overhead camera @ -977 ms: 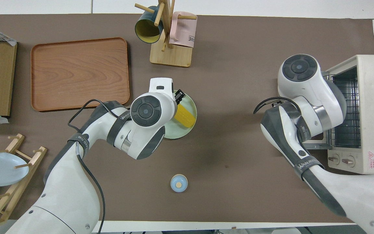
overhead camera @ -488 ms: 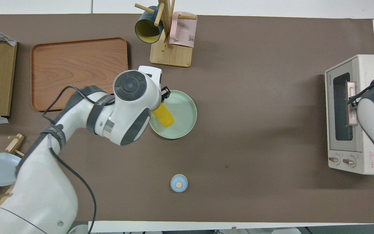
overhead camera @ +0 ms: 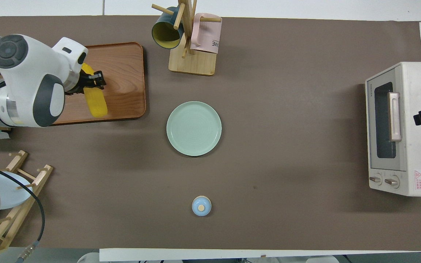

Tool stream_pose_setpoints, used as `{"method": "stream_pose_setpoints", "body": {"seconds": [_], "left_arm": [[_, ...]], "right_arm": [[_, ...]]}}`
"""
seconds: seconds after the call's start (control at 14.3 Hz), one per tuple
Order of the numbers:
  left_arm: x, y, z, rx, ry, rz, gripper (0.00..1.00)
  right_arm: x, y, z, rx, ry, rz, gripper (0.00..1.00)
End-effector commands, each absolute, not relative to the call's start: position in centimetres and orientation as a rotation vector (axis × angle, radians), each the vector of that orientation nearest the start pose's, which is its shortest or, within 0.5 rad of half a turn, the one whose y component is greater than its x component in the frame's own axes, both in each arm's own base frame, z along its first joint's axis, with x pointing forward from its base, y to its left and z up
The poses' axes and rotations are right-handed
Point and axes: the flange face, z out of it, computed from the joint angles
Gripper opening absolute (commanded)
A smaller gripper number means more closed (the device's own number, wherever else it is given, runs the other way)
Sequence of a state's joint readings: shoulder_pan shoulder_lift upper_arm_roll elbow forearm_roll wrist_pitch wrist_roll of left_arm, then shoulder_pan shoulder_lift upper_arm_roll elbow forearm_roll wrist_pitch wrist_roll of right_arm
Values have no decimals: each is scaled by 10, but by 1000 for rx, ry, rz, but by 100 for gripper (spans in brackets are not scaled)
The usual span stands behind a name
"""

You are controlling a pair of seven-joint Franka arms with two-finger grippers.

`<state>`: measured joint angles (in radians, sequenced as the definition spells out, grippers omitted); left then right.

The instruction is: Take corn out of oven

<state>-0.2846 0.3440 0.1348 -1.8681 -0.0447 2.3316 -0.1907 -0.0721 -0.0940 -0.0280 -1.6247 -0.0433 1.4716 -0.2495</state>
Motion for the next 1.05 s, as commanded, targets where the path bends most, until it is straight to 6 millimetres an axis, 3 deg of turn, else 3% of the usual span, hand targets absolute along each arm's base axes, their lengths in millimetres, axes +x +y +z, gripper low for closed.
{"method": "stream_pose_setpoints", "body": {"seconds": [0.0,0.07,0.14,0.21,0.35,0.56,0.7,0.77,0.91,0.98], "left_arm": [[646,-97,327,-3127,175,-238,27],[643,-97,324,-3128,165,-214,67],[641,-93,324,-3129,158,-194,99],[637,-88,341,-3133,146,-161,100],[616,-53,430,-3148,64,-76,100],[562,-22,544,-3094,70,71,100],[529,-13,592,-3092,68,108,100],[523,-11,609,-3097,63,87,100],[519,-12,631,-3096,66,104,100],[519,-12,633,-3096,68,101,100]], "right_arm": [[516,-60,636,-3129,-220,183,100],[516,-61,634,-3127,-220,193,100],[511,-62,631,-3125,-213,205,100],[506,-53,640,-3138,-243,175,100],[503,-59,639,-3139,-226,158,100],[503,-64,640,-3138,-213,157,100],[502,-68,640,-3139,-199,157,100],[503,-71,637,-3140,-187,165,100],[504,-77,631,-3132,-170,192,100],[503,-75,630,-3131,-177,197,100]]}}
